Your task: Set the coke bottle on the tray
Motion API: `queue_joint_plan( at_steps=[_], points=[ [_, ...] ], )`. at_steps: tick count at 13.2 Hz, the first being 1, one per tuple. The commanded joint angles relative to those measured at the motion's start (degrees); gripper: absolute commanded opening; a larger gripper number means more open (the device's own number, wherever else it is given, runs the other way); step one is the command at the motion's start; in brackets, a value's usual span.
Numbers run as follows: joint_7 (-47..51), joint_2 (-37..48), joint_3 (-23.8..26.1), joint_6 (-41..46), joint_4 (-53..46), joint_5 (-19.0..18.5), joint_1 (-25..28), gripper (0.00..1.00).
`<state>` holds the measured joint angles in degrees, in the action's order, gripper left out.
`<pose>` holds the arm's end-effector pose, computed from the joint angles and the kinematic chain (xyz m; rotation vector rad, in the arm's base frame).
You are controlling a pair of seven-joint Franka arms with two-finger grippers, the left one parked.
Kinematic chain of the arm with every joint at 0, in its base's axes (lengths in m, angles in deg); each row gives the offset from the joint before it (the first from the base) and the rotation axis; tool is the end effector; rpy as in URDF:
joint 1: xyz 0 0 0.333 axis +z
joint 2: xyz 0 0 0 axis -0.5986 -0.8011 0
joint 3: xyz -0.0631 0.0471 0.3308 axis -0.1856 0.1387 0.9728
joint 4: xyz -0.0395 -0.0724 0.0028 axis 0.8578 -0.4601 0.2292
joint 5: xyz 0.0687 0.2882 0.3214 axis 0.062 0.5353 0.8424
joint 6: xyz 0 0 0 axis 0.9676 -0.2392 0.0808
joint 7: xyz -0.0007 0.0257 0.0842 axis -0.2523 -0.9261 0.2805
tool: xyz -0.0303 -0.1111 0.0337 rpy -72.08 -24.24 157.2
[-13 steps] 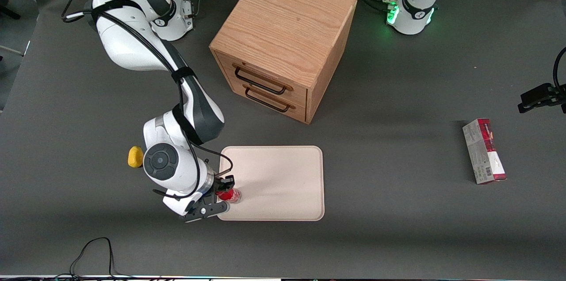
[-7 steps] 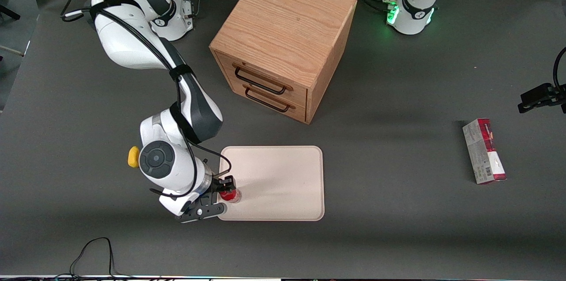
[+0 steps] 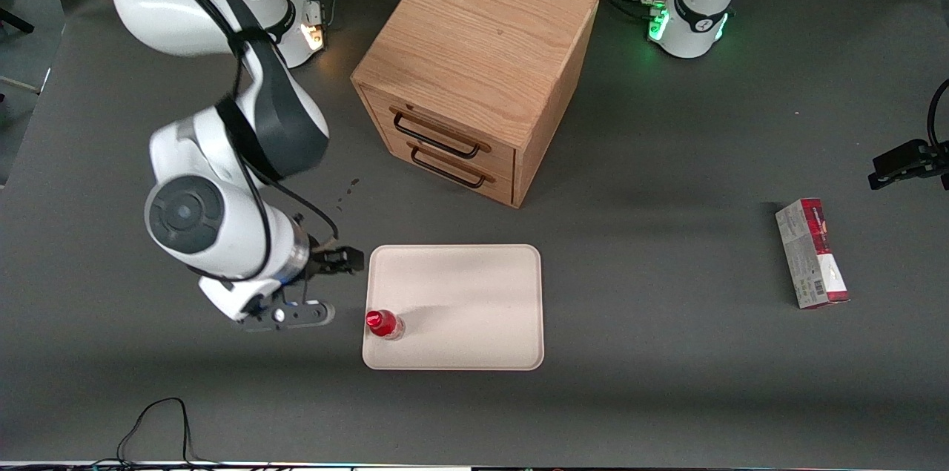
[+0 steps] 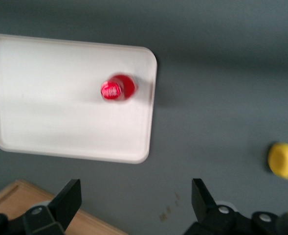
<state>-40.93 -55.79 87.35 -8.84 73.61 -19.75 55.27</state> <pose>0.7387 0.2891 0.5006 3.1173 0.1003 -0.1310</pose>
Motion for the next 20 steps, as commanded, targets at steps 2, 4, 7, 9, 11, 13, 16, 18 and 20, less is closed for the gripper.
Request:
queue_joint_plan(
  at_steps=[2, 4, 7, 9, 11, 13, 16, 18, 20],
  points=[
    [1.0, 11.3, -3.2, 5.4, 9.2, -0.4, -0.3, 1.0],
    [0.5, 21.2, -4.0, 0.8, 22.6, 0.9, -4.1, 1.0],
    [-1.9, 33.0, -4.2, -9.3, 39.4, 2.5, -9.4, 1.0],
    [-6.1, 36.2, -4.4, -10.0, 42.7, 2.5, -12.8, 1.0],
    [-12.7, 38.4, -6.5, -9.6, 43.7, 2.4, -15.0, 1.0],
    [-16.1, 39.0, -10.7, -8.6, 43.4, 2.5, -15.0, 1.0],
    [-17.7, 40.1, -12.5, -5.5, 43.2, 2.0, -15.0, 1.0],
    [-17.9, 41.2, -12.6, -4.0, 43.2, 1.8, -15.0, 1.0],
    [-17.8, 42.0, -13.0, -2.8, 43.6, 1.7, -14.5, 1.0]
  ],
)
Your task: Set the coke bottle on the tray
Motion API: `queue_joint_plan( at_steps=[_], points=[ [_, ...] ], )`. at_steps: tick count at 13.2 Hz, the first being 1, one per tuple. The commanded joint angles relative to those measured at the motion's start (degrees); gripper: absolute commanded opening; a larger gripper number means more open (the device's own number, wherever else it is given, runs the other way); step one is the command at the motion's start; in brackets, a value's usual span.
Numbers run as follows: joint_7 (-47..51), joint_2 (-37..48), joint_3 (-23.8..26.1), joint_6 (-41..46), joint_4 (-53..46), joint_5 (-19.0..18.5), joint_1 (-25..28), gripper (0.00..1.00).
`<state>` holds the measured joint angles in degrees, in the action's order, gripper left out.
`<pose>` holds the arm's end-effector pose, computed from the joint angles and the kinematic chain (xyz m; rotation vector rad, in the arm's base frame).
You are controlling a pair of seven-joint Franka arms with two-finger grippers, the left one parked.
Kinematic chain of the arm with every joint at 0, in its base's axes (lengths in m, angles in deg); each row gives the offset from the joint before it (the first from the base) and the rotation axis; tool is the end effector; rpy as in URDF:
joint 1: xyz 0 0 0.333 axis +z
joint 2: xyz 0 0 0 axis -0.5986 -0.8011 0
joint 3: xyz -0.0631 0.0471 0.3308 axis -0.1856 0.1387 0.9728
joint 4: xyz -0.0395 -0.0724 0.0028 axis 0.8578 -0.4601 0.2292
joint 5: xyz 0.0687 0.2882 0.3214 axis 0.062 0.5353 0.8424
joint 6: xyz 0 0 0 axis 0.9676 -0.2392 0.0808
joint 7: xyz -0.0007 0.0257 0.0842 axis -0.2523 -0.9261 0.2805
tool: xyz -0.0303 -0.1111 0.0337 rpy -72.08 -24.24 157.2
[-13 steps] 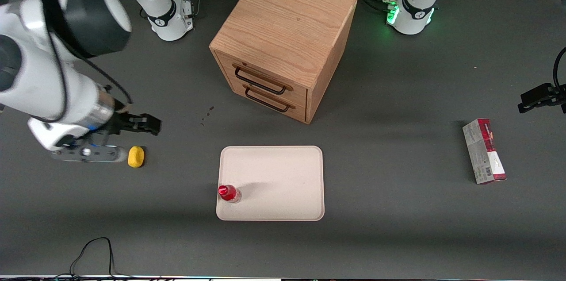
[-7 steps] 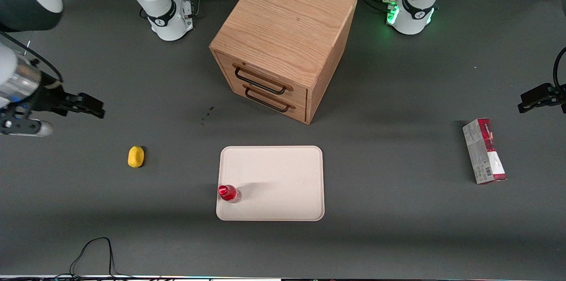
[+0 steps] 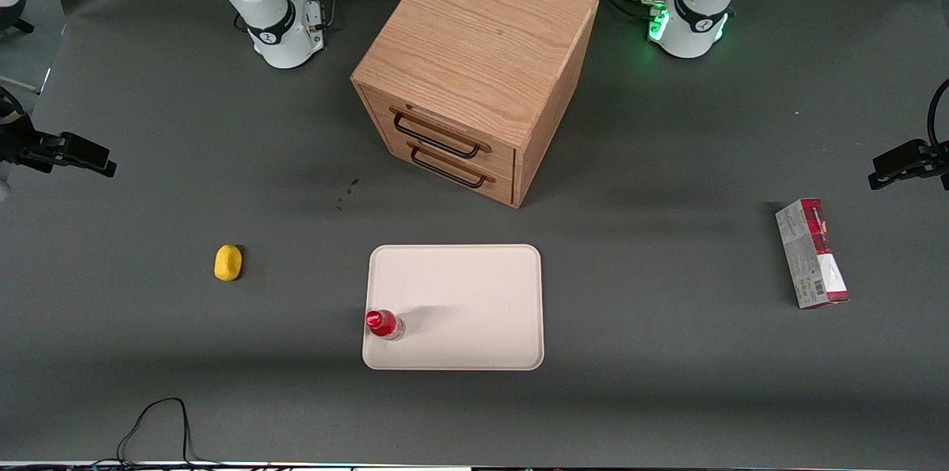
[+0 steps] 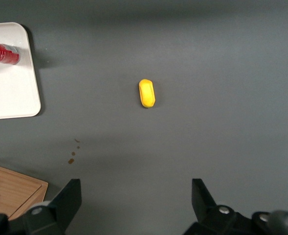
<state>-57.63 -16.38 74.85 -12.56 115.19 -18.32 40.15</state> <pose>0.6089 -0.0385 0.6253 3.1000 -0.1546 -0.0946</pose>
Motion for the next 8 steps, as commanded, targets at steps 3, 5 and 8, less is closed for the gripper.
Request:
queue_joint_plan(
  at_steps=[3, 5, 8],
  points=[
    [-1.1, 2.6, -1.3, 1.0, 2.0, 0.3, 0.8, 1.0],
    [-1.1, 2.6, -1.4, 1.0, 2.0, 0.3, 0.8, 1.0],
    [-1.1, 2.6, -1.4, 1.0, 2.0, 0.3, 0.7, 1.0]
  ],
)
